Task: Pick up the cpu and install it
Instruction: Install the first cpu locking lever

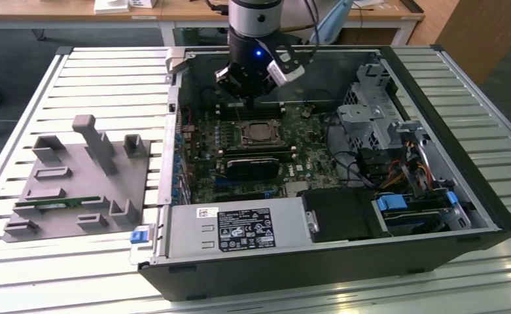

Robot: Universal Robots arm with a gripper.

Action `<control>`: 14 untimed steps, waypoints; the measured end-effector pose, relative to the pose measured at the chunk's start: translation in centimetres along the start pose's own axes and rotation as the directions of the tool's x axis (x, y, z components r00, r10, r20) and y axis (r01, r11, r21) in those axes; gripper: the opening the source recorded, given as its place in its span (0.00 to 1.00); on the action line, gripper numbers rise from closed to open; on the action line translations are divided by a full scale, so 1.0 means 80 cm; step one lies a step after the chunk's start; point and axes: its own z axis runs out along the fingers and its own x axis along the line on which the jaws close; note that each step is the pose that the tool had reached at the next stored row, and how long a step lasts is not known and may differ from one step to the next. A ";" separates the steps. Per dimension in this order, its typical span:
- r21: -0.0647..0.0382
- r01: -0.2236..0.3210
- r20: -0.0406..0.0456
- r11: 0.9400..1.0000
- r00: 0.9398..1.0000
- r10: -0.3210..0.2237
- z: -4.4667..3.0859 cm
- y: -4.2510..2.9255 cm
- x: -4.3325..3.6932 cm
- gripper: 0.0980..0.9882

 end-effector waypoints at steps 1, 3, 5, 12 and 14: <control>0.000 0.000 0.000 1.000 1.000 0.000 0.0000 0.0001 0.001 0.01; 0.000 0.000 0.000 1.000 1.000 0.000 0.0000 0.0003 0.002 0.01; 0.000 -0.001 0.000 1.000 1.000 0.001 0.0000 0.0005 0.005 0.01; 0.000 -0.001 0.000 1.000 1.000 0.001 0.0001 0.0013 0.011 0.01; 0.000 -0.001 0.000 1.000 1.000 0.001 0.0001 0.0015 0.013 0.01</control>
